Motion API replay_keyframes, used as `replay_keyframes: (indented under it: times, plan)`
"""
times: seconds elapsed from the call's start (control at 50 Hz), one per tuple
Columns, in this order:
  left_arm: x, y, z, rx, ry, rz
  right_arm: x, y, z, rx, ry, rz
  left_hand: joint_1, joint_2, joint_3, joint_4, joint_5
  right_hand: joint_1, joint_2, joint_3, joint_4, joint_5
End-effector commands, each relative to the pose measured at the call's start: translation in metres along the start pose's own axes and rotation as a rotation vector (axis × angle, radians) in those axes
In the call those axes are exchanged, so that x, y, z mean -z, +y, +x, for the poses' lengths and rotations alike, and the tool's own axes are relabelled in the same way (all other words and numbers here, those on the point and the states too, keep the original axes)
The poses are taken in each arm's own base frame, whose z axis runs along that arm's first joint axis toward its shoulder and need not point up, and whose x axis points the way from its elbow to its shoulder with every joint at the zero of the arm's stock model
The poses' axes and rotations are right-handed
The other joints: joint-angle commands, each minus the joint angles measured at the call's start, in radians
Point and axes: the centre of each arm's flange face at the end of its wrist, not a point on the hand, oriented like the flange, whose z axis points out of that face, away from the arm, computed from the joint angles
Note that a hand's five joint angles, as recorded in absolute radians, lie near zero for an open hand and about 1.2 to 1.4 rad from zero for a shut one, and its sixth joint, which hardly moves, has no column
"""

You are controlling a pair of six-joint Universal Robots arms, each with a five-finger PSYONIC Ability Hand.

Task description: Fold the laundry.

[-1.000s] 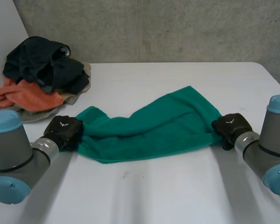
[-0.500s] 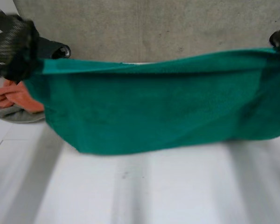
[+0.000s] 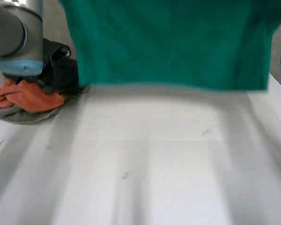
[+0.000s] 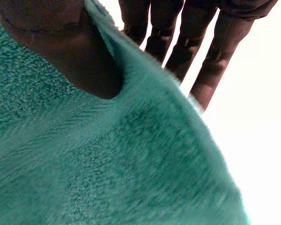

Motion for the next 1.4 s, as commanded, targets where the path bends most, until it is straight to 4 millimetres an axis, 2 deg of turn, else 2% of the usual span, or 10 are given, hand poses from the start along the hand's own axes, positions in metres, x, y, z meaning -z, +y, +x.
replay_keyframes:
  times: [0.02, 0.16, 0.34, 0.44, 0.6, 0.74, 0.92, 1.18, 1.3, 1.4]
  plan:
    - [0.006, 0.013, -0.005, 0.005, -0.044, -0.046, 0.001, -0.01, 0.004, -0.017, 0.021, 0.046, 0.244, 0.198, 0.203, 0.196, 0.244, 0.279, 0.219, 0.211, 0.199, 0.195]
    - [0.066, 0.072, 0.011, -0.01, 0.043, -0.298, 0.028, 0.039, -0.031, -0.004, -0.171, -0.134, 0.244, 0.198, 0.203, 0.196, 0.244, 0.279, 0.219, 0.211, 0.199, 0.195]
    - [0.171, 0.133, 0.036, -0.017, 0.224, -0.635, 0.101, 0.13, -0.093, 0.001, -0.459, -0.438, 0.244, 0.198, 0.203, 0.196, 0.244, 0.279, 0.219, 0.211, 0.199, 0.195]
    - [0.221, 0.143, 0.04, -0.096, 0.315, -0.797, 0.135, 0.153, -0.108, 0.047, -0.566, -0.528, 0.244, 0.198, 0.203, 0.196, 0.244, 0.279, 0.219, 0.211, 0.199, 0.195]
    - [0.282, 0.088, 0.02, -0.276, 0.51, -1.043, 0.217, 0.147, -0.097, 0.256, -0.912, -0.791, 0.244, 0.198, 0.203, 0.196, 0.244, 0.279, 0.219, 0.211, 0.199, 0.195]
    - [0.336, 0.02, -0.002, -0.385, 0.747, -1.267, 0.261, 0.096, -0.029, 0.381, -1.118, -0.993, 0.244, 0.198, 0.203, 0.196, 0.244, 0.279, 0.219, 0.211, 0.199, 0.195]
    - [0.309, 0.02, 0.001, -0.43, 0.739, -1.168, 0.249, 0.1, -0.026, 0.437, -1.038, -0.903, 0.244, 0.198, 0.203, 0.196, 0.244, 0.279, 0.219, 0.211, 0.199, 0.195]
    - [0.225, 0.126, 0.051, -0.496, 0.49, -0.906, 0.177, 0.156, -0.095, 0.432, -0.715, -0.637, 0.244, 0.198, 0.203, 0.196, 0.244, 0.279, 0.219, 0.211, 0.199, 0.195]
    - [0.231, 0.149, 0.074, -0.475, 0.491, -0.944, 0.173, 0.169, -0.112, 0.456, -0.694, -0.656, 0.244, 0.198, 0.203, 0.196, 0.244, 0.279, 0.219, 0.211, 0.199, 0.195]
    - [0.233, 0.1, 0.078, -0.326, 0.457, -0.956, 0.184, 0.159, -0.115, 0.442, -0.721, -0.662, -0.703, -0.749, -0.744, -0.751, -0.703, 0.279, 0.219, 0.211, 0.199, 0.195]
